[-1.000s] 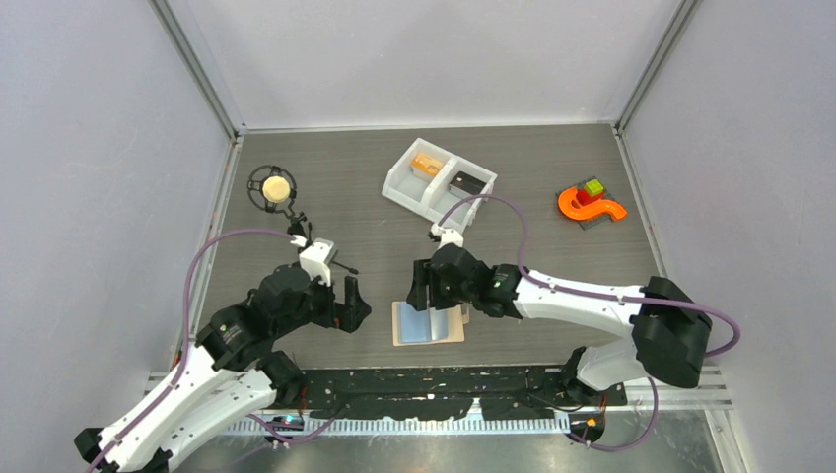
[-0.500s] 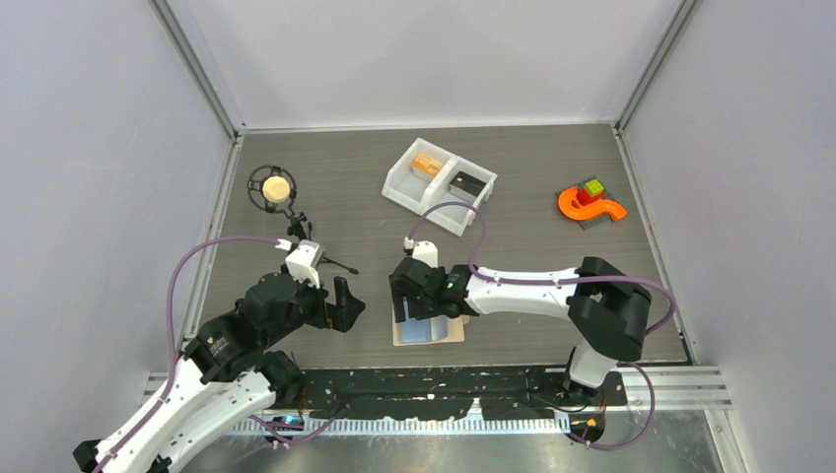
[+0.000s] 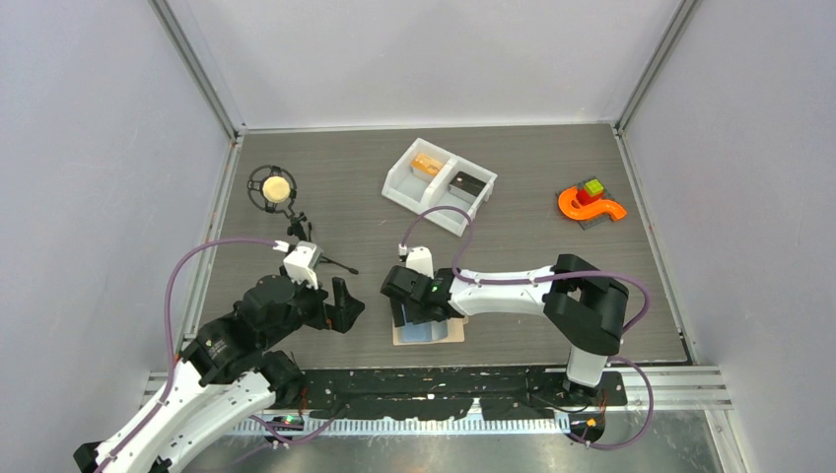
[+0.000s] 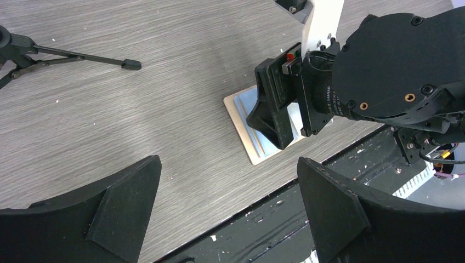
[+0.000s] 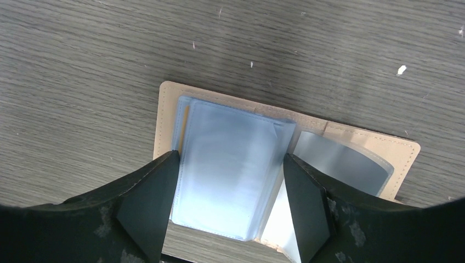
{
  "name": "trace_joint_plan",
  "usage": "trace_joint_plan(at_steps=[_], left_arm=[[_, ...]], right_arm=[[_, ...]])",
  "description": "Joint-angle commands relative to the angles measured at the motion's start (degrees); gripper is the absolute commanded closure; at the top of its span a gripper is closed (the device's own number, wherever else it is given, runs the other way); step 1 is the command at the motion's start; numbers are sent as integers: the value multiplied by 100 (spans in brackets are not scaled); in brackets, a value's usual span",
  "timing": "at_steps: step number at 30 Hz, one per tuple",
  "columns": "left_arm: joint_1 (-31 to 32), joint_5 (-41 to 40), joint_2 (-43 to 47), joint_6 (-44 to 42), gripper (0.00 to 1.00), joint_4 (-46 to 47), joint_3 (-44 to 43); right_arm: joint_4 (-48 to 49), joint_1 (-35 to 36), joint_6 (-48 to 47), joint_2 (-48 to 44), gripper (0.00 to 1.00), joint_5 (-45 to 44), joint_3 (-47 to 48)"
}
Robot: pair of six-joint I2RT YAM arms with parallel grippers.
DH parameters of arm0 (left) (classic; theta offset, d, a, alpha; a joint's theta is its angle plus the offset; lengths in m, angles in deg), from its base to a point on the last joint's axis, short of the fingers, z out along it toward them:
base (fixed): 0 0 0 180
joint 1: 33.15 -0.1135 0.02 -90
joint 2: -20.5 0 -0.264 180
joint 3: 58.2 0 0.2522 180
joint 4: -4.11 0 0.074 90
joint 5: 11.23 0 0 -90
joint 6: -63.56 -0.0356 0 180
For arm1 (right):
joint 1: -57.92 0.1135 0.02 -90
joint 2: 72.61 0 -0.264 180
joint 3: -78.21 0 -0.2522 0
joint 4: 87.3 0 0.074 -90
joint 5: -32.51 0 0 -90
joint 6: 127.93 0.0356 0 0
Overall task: Take the credit cards out of the card holder
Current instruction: Remove the credit card from the card holder.
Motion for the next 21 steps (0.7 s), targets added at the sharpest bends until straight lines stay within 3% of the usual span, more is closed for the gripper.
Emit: trace_joint_plan(at_steps=[1, 10, 21], left_arm=[[-28, -59, 67, 32, 1, 211, 23], [-28, -20, -44, 58, 1, 203, 3], [-28, 184, -376, 27, 1, 262, -92]], right_arm=[[12, 33, 82, 66, 24, -252, 78], [183, 34, -166, -73, 38, -376, -71], [767, 7, -397, -262, 42, -199, -359]])
